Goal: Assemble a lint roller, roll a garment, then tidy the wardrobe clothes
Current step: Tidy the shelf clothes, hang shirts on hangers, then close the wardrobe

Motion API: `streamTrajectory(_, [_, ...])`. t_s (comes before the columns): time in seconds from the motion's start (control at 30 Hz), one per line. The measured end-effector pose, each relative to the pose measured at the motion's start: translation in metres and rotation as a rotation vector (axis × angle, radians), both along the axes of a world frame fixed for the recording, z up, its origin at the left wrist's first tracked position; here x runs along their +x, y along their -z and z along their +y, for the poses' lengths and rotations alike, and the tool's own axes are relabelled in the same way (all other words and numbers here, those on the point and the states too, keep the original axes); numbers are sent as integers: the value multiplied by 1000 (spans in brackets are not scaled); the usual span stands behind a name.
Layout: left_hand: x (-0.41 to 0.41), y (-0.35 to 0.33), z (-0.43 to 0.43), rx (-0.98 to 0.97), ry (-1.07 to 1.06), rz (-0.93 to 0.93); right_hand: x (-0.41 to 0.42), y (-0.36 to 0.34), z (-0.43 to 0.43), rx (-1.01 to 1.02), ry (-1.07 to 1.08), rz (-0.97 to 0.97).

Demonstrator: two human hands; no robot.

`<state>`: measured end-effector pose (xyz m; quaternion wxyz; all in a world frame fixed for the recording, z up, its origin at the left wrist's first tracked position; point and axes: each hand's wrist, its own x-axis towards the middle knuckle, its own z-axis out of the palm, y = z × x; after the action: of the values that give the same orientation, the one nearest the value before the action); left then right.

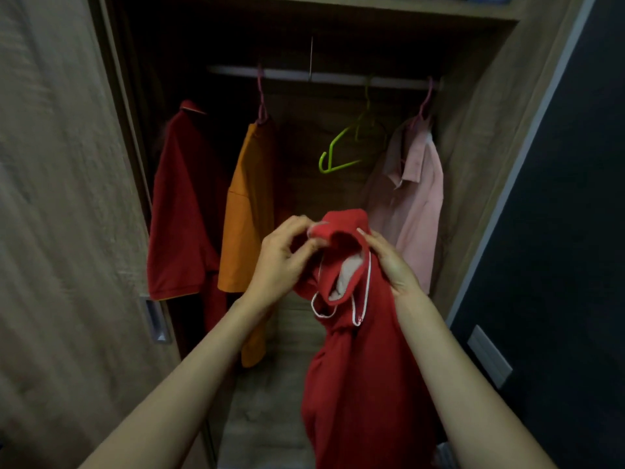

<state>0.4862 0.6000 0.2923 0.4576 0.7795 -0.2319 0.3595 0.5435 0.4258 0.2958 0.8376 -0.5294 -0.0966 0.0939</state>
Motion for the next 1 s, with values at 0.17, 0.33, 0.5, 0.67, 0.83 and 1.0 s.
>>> streamTrajectory(0.17, [20,-15,-1,-425,-77,202,-19,3,8,-343,335,-186])
streamTrajectory(0.33, [25,-6,-9,-492,-141,280,-75,-3,27,-254,430,-419])
streamTrajectory(0.5, [22,-12,-5,-564,-99,306,-92,30,50,-299,427,-452])
streamTrajectory(0.67, [17,-17,14,-551,9,323,-69,24,40,-334,651,-507])
streamTrajectory(0.83, [13,-30,47,-490,62,448,-49,-4,23,-359,593,-549])
streamTrajectory(1.0, [4,-40,45,-449,51,535,-38,-29,28,-371,656,-567])
